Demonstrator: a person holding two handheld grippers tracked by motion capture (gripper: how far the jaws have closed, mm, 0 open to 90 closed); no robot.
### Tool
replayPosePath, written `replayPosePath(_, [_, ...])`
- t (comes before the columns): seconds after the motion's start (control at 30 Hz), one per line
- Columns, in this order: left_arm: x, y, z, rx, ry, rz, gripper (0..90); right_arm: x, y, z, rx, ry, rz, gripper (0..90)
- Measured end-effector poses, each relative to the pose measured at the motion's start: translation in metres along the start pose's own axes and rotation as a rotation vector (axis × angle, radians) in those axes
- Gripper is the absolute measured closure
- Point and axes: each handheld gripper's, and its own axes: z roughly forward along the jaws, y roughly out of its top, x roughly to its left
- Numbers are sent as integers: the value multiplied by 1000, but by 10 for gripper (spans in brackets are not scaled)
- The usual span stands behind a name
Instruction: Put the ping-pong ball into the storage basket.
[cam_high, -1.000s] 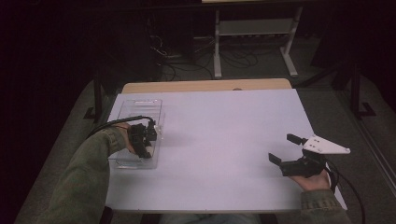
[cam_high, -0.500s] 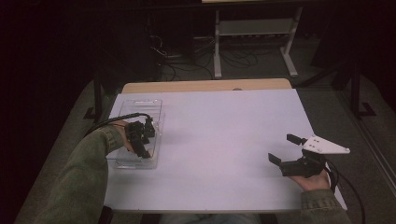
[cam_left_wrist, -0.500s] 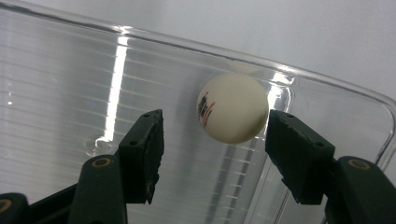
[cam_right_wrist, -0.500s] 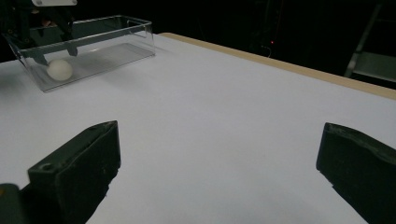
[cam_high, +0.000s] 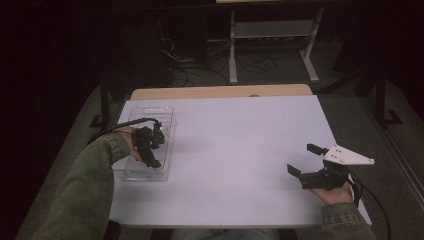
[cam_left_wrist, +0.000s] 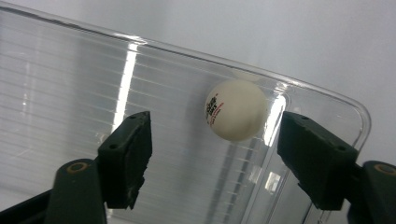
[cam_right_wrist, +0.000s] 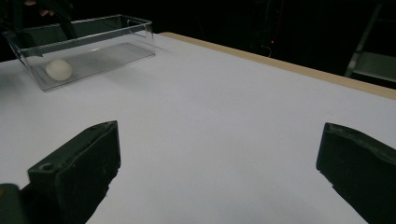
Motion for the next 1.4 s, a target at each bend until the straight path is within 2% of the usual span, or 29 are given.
replayPosePath(0.1, [-1, -1, -4, -26, 5, 5, 248, 0, 0, 0, 2, 0, 0, 0])
replayPosePath(0.2, [-2, -3, -8, -45, -19, 4, 221, 0, 0, 0, 2, 0, -2, 0])
replayPosePath(0.3, [-4, -4, -11, -59, -25, 5, 188, 0, 0, 0, 1, -1, 1, 0])
replayPosePath(0.57, [-10, -4, -22, -89, -6, 32, 135, 0, 0, 0, 3, -2, 0, 0])
replayPosePath(0.77, [-12, -6, -26, -102, 17, 20, 10, 0, 0, 0, 2, -3, 3, 0])
replayPosePath(0.83, [-13, -7, -28, -112, 17, 17, 0, -1, 0, 0, 2, -2, 2, 0])
replayPosePath(0.87, [-13, -8, -29, -122, 18, 16, 0, -1, -1, 0, 3, -2, 3, 0])
replayPosePath(0.9, [-14, -9, -32, -153, 14, 7, 0, -1, -1, 0, 3, -1, 2, 0])
replayPosePath(1.17, [-18, -17, -38, -226, 10, -4, 0, -1, -1, 0, 3, -2, 4, 0])
replayPosePath(1.37, [-25, -22, -40, -283, 27, -6, 0, -1, -1, 1, 9, 1, 3, 0])
replayPosePath(1.4, [-26, -23, -40, -295, 28, -16, 0, -1, -1, 1, 8, 0, 2, 0])
